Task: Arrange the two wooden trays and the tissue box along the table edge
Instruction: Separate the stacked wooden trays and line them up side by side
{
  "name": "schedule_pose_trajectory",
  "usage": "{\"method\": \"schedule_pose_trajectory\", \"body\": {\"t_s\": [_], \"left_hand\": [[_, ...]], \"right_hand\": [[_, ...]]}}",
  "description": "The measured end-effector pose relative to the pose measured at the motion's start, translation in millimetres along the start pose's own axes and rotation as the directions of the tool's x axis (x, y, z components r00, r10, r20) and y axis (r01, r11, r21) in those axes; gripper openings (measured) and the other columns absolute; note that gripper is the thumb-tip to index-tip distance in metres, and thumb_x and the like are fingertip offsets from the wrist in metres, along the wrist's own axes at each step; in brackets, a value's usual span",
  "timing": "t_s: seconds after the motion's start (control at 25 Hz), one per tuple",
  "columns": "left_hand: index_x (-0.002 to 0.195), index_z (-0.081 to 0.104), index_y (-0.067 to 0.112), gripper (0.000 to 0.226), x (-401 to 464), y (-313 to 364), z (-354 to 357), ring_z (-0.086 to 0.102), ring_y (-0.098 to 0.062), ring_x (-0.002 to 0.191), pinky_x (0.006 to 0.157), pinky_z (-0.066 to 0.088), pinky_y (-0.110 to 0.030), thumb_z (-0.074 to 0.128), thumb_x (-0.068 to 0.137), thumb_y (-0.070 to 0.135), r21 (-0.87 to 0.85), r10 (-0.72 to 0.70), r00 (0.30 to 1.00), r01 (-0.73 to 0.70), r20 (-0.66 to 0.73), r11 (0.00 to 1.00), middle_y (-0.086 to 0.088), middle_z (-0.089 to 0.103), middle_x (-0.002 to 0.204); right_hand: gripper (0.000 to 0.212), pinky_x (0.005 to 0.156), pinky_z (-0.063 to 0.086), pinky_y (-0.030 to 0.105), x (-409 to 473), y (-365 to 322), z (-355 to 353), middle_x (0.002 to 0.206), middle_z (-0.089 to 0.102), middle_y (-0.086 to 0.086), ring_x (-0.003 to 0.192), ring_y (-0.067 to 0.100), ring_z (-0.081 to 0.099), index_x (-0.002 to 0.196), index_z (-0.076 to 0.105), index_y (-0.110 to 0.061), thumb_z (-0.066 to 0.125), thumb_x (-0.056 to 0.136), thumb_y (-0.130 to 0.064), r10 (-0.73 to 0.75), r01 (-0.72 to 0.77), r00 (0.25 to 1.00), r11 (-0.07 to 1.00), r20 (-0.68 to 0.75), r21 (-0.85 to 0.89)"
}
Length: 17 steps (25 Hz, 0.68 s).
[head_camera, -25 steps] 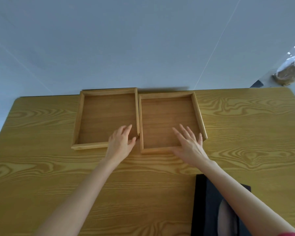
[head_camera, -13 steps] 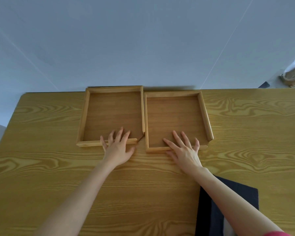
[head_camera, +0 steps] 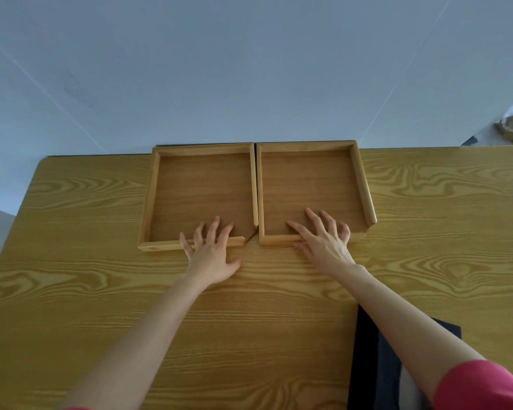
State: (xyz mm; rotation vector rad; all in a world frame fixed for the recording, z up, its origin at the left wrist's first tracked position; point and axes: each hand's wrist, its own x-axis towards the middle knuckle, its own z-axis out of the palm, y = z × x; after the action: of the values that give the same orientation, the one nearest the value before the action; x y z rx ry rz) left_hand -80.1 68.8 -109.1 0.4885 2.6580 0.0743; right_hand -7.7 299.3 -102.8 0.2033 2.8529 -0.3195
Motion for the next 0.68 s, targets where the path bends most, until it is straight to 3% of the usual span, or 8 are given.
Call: {"method": "schedule_pose_trajectory", "body": {"t_s": [0.12,0.28,0.44,0.68], "left_hand": [[0.139,0.015,0.039,0.075,1,-1,1,-0.002,-0.032,0.140,0.106,-0.008,-0.064,0.053,0.076,0.054,-0.016,0.013,1.000,-0.013,-0.006,1.000,0.001,-0.001,0.156],[0.125,0.041,0.039,0.047,-2,-5,3,0.001,-0.028,0.140,0.105,-0.011,-0.063,0.054,0.080,0.040,-0.138,0.073,0.994,-0.084,-0.082,0.987,0.002,0.009,0.155],[0.115,0.051,0.036,0.036,-1,-10,3,0.003,-0.024,0.140,0.105,-0.012,-0.060,0.056,0.080,0.034,-0.222,0.065,0.991,-0.089,-0.113,0.971,0.003,0.016,0.154],[0.107,0.056,0.034,0.025,2,-8,2,0.005,-0.026,0.139,0.103,-0.009,-0.066,0.047,0.086,0.043,-0.230,0.050,0.988,-0.082,-0.143,0.970,0.005,0.020,0.153]], "right_hand": [[0.035,0.106,0.007,0.056,0,-2,-2,0.153,0.022,-0.002,0.140,0.030,0.009,0.126,0.044,-0.043,0.040,0.093,-0.036,-0.088,0.092,0.995,0.992,-0.045,0.087],[0.027,0.104,0.009,0.052,-2,-6,0,0.139,0.047,-0.008,0.132,0.025,0.032,0.113,0.062,-0.031,0.052,0.088,-0.026,-0.115,0.149,0.976,0.971,-0.183,0.186],[0.024,0.102,0.009,0.048,0,-11,3,0.128,0.057,-0.014,0.126,0.020,0.040,0.109,0.064,-0.027,0.054,0.087,-0.022,-0.112,0.168,0.968,0.954,-0.224,0.250],[0.021,0.101,0.013,0.050,0,-17,7,0.120,0.063,-0.014,0.121,0.020,0.046,0.105,0.066,-0.025,0.055,0.087,-0.021,-0.113,0.185,0.957,0.947,-0.266,0.264]]}}
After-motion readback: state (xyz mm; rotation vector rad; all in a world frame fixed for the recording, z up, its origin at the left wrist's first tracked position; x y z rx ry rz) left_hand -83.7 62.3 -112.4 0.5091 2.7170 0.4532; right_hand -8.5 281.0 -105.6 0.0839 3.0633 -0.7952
